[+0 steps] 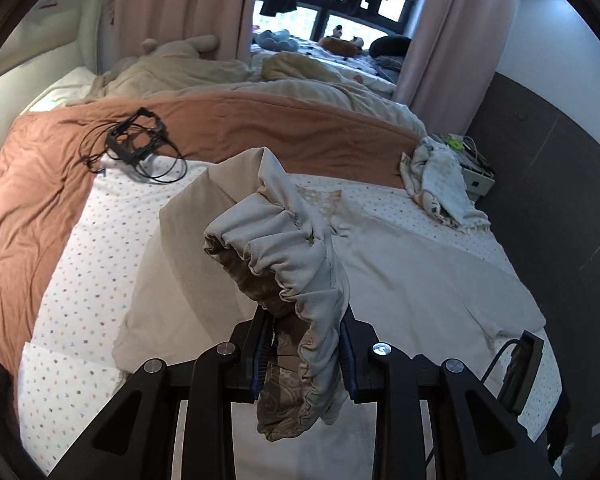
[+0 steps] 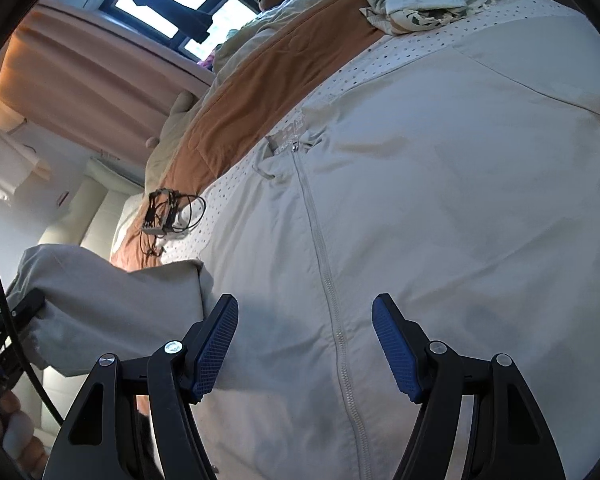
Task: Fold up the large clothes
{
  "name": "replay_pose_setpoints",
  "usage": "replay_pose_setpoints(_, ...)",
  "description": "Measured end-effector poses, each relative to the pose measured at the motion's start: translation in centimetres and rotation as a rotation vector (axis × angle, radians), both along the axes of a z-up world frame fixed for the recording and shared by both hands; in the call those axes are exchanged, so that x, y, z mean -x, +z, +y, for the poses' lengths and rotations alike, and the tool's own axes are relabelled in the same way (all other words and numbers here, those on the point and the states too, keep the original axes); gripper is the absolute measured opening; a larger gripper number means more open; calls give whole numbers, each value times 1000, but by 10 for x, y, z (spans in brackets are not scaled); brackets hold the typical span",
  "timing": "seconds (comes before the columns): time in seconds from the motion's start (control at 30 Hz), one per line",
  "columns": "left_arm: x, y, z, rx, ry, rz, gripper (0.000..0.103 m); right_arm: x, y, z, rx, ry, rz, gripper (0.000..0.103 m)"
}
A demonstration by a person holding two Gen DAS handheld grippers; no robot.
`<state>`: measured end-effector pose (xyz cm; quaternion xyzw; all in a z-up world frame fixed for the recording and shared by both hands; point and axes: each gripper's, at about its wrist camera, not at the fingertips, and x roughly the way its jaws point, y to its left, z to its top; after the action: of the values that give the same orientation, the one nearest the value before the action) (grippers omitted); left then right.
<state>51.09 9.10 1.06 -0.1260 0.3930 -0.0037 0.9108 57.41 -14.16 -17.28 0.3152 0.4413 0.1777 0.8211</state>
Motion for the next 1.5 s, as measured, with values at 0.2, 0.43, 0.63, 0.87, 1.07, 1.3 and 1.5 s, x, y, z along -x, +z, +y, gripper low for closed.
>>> replay_pose_setpoints(0.2, -36, -22, -31, 32, -64, 24, 31, -6, -13, -22, -91, -42, 50, 70)
replay_pose_setpoints(0.43, -74, -73, -33, 275, -103, 118, 66, -13, -31, -43, -177, -99, 118, 70)
replay_pose_setpoints(0.63, -62, -73, -31, 252, -113, 110, 69, -15, -37, -40, -177, -100, 145, 70)
replay_pose_setpoints(0.87, -19, -61, 30, 104, 32, 88, 69, -22, -49, -22, -144, -65, 180, 70)
replay_pose_setpoints(1.07, 19, -82, 89, 15, 154, 124, 69, -31, -67, -6, -91, -63, 231, 70)
replay_pose_setpoints(1.3, 42, -135, 145, 10, 222, 192, 65, -34, -74, -9, -69, -116, 209, 70)
replay_pose_setpoints(1.5, 47, -188, 169, -6, 234, 281, 41, -39, -78, -26, -78, -204, 190, 64)
